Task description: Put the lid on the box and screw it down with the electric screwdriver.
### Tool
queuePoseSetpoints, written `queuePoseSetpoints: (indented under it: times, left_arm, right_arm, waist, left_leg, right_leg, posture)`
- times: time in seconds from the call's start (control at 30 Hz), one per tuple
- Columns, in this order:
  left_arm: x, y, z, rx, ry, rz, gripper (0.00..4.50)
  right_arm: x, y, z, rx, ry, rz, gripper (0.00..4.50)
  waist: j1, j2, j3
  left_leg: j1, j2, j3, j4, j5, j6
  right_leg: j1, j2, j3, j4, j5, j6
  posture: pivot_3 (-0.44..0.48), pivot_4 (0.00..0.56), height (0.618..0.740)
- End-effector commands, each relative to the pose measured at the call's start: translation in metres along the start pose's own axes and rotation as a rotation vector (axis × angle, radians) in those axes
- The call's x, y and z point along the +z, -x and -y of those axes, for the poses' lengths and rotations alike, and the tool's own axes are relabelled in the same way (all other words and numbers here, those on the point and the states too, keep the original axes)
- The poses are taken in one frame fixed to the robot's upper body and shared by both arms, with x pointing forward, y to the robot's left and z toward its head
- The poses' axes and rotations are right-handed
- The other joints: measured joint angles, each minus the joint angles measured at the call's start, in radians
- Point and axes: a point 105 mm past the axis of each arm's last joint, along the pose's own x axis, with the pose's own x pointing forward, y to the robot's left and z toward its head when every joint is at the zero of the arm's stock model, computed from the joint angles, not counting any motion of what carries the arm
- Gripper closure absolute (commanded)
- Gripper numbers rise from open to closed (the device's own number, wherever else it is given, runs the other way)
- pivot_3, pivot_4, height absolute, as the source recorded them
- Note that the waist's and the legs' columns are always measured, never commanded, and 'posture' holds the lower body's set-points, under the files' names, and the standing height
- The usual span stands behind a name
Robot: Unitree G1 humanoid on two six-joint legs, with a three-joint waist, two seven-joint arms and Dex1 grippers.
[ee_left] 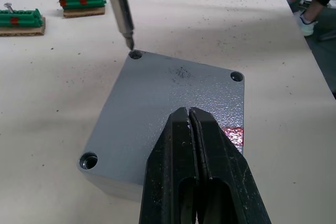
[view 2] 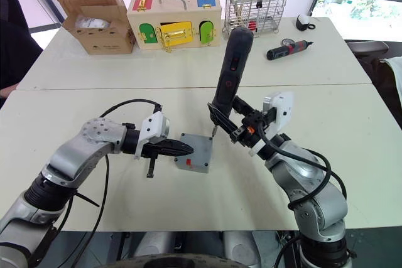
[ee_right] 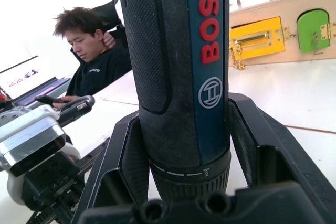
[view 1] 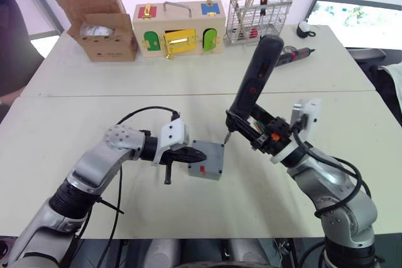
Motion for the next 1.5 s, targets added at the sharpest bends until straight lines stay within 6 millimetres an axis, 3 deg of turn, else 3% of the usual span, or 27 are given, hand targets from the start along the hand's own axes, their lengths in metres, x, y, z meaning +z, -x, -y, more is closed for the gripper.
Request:
queuePoseSetpoints:
  times: [0.03, 1.23, 1.5]
  left_arm:
    - [-0.024, -0.005, 0.003, -0.001, 0.065, -0.077, 4.50]
    - [-0.027, -0.003, 0.003, 0.003, 0.063, -0.080, 4.50]
    - [-0.028, -0.005, 0.002, 0.003, 0.065, -0.079, 4.50]
  right_arm:
    - [0.021, -0.001, -0.006, 0.025, 0.032, 0.092, 2.66]
    - [-0.002, 0.003, -0.013, 0.057, 0.018, 0.010, 2.66]
    - [0.022, -0.001, -0.007, 0.027, 0.058, 0.098, 2.66]
  waist:
    - [0.001, 0.000, 0.000]
    - [0.002, -0.001, -0.001]
    - [0.002, -0.001, -0.001]
  left_leg:
    - [0.000, 0.000, 0.000, 0.000, 0.000, 0.000]
    - [0.001, 0.000, 0.000, 0.000, 0.000, 0.000]
    - [0.001, 0.000, -0.001, 0.000, 0.000, 0.000]
  right_leg:
    - [0.000, 0.000, 0.000, 0.000, 0.000, 0.000]
    - [0.001, 0.000, 0.000, -0.001, 0.000, 0.000]
    - [0.002, 0.000, 0.000, -0.001, 0.000, 0.000]
  posture:
    - [0.000, 0.150, 0.740]
    - [0.000, 0.150, 0.740]
    - [0.000, 0.150, 0.740]
